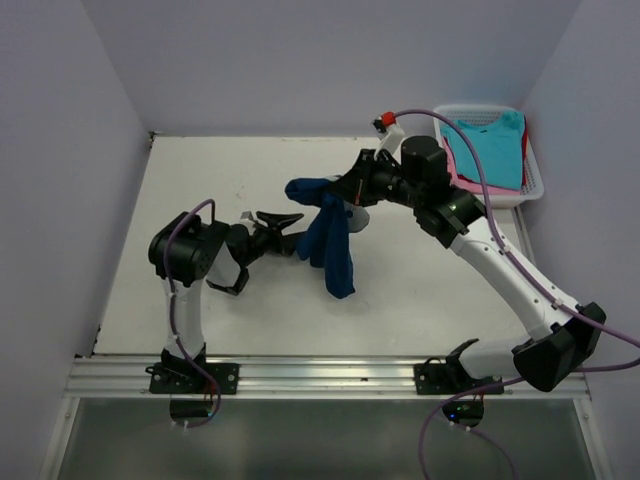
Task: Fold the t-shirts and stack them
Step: Flatten the tshirt out
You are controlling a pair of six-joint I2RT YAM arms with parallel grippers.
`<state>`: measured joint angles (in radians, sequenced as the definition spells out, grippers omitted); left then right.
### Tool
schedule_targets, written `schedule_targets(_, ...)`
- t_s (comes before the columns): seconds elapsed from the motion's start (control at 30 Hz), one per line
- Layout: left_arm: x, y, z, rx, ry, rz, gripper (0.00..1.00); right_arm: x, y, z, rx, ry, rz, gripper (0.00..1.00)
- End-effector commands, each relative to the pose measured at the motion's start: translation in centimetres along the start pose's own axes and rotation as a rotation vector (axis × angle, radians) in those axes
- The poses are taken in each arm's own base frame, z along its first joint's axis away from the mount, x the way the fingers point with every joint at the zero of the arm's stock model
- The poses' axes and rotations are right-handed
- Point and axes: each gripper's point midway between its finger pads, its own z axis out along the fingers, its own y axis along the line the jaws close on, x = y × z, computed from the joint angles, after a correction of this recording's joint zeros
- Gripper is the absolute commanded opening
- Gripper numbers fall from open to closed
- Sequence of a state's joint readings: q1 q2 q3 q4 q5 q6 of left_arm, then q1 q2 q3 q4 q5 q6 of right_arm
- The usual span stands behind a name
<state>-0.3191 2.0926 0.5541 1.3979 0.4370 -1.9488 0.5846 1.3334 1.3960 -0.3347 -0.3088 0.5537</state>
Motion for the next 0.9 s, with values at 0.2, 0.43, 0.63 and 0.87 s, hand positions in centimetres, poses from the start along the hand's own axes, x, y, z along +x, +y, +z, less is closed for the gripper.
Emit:
schedule_targets(0.2, 5.7, -9.7, -3.2, 0.433, 0.185, 0.190, 0.00, -1.4, 1.6, -1.4, -0.047, -0.074, -0.028, 0.00)
schedule_targets(0.43, 7.2, -11.0, -4.8, 0.461, 0.214, 0.234, 0.00, -1.1, 0.7, -1.4, -0.017, -0.081, -0.032, 0.00)
schedule_targets(0.63, 7.6, -11.1, -5.2, 0.452, 0.221, 0.291, 0.33, -1.0, 0.8, -1.3, -0.022, -0.076, -0.040, 0.00)
schedule_targets(0.87, 6.4, -7.8, -3.9, 0.221, 0.171, 0.391, 0.93, -1.7, 1.2, -1.8, -0.025, -0.088, -0.060, 0.00)
